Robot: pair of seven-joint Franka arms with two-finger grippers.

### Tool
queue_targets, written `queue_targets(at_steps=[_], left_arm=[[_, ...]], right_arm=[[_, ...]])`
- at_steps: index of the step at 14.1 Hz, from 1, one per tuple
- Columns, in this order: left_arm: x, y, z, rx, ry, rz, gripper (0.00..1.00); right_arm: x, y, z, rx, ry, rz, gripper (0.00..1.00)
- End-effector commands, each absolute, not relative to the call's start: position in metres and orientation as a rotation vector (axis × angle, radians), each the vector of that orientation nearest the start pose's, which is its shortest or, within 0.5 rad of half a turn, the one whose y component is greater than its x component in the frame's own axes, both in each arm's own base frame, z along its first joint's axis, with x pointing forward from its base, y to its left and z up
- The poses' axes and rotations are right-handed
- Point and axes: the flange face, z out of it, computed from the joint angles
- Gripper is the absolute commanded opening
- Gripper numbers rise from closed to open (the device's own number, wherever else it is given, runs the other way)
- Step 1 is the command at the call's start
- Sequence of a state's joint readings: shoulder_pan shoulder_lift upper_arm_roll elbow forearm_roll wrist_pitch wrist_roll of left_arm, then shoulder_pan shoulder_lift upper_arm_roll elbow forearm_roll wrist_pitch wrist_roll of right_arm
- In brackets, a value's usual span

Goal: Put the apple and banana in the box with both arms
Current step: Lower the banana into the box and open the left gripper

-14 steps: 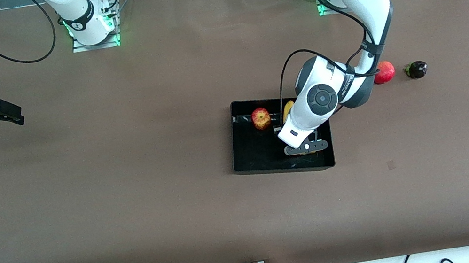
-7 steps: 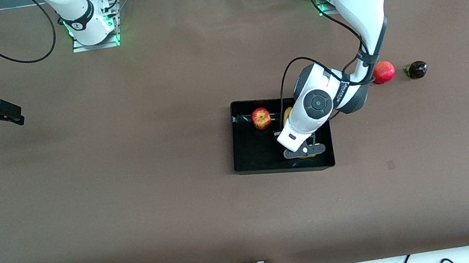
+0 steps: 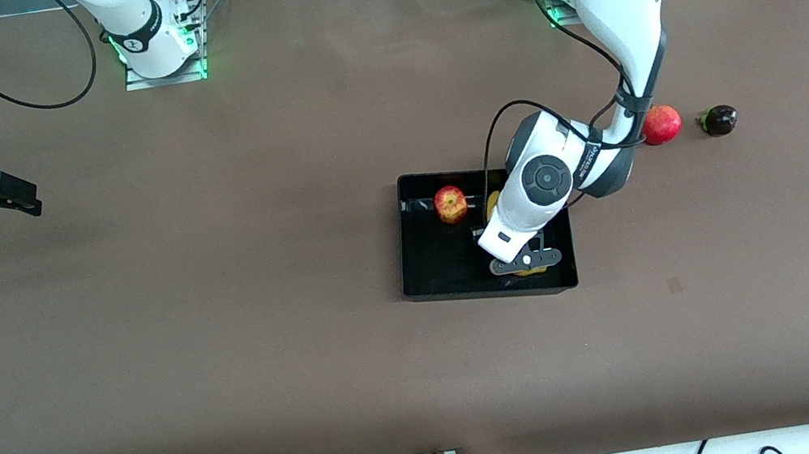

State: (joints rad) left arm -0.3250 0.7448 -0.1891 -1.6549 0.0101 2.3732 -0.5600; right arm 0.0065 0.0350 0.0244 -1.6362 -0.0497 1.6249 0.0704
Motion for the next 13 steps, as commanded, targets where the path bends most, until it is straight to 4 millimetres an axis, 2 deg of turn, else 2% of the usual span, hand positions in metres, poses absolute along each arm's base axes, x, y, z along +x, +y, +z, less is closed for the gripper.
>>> queue_targets(at_steps=[1, 2, 5, 7, 8, 11, 13], left_arm=[[0.604, -0.324, 0.195, -3.212, -0.208, 0.1, 1.0], [0.603, -0.323, 0.204, -3.196, -0.205, 0.133, 1.0], [0.613, -0.321, 0.254, -3.163, -0.219, 0.195, 1.0], [0.618, -0.315, 0.3, -3.139, -0.23, 0.223, 1.0], [0.617, -0.309, 0.326, -3.126, -0.233, 0.228, 1.0], [0.61, -0.286, 0.383, -3.096, -0.25, 0.238, 1.0], [0.605, -0.264, 0.421, -3.073, -0.274, 0.247, 1.0]], right_arm=[[0.569, 0.01, 0.582, -3.192, 0.039, 0.075, 1.0], [0.569, 0.01, 0.582, -3.192, 0.039, 0.075, 1.0], [0.57, 0.008, 0.582, -3.192, 0.044, 0.078, 1.0], [0.57, 0.009, 0.582, -3.192, 0.044, 0.075, 1.0], [0.57, 0.009, 0.582, -3.192, 0.044, 0.075, 1.0], [0.57, 0.009, 0.582, -3.192, 0.044, 0.075, 1.0], [0.57, 0.008, 0.582, -3.192, 0.044, 0.078, 1.0]])
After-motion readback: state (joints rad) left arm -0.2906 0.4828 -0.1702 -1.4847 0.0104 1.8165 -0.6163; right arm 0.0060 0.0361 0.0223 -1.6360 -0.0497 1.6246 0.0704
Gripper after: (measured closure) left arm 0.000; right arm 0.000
